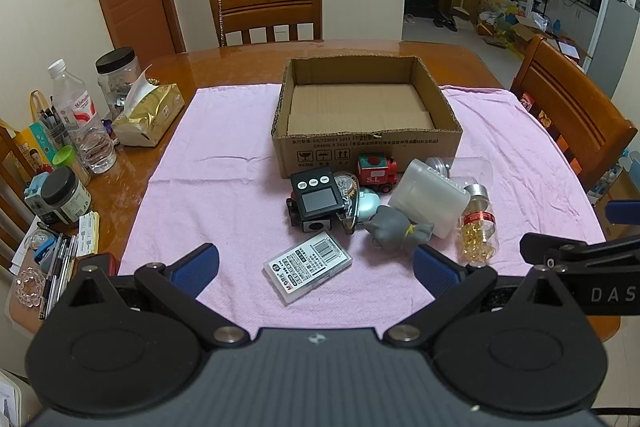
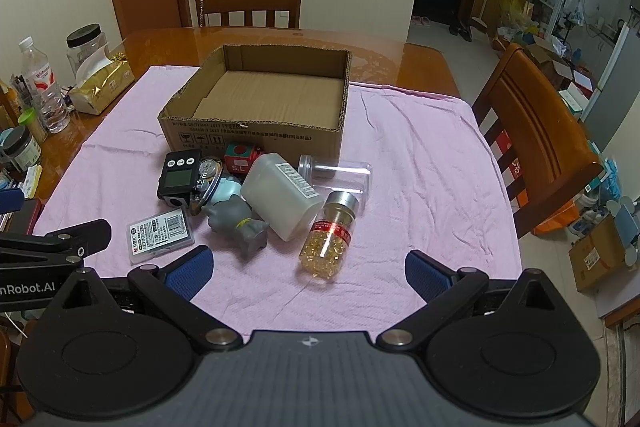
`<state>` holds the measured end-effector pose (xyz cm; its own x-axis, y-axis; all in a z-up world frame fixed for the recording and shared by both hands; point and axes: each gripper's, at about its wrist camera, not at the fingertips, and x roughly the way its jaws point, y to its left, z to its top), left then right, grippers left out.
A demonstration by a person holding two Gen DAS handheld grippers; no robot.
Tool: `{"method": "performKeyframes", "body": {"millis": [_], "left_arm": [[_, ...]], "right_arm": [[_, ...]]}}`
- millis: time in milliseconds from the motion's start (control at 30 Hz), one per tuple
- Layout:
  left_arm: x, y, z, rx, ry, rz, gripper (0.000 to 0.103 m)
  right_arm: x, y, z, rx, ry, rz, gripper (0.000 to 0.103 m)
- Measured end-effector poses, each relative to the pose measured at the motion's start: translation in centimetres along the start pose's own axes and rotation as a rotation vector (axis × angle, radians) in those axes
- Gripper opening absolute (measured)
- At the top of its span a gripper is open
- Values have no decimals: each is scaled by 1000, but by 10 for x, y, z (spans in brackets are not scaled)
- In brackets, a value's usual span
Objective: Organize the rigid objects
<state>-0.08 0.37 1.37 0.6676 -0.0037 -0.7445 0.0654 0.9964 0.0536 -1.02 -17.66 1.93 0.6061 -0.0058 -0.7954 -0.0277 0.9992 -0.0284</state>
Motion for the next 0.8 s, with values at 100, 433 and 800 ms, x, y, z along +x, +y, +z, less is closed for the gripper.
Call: {"method": "performKeyframes", "body": {"millis": [100, 433, 800], "left_arm": [[0, 0, 0, -2, 2, -2, 102], [0, 0, 1, -2, 3, -1, 102], [7, 0, 4, 1, 3, -20, 102]], "right_arm": [[0, 0, 0, 0, 0, 0, 103], [1, 0, 2, -5, -2, 7, 103], [2, -1, 3, -29, -21, 15, 103]]}}
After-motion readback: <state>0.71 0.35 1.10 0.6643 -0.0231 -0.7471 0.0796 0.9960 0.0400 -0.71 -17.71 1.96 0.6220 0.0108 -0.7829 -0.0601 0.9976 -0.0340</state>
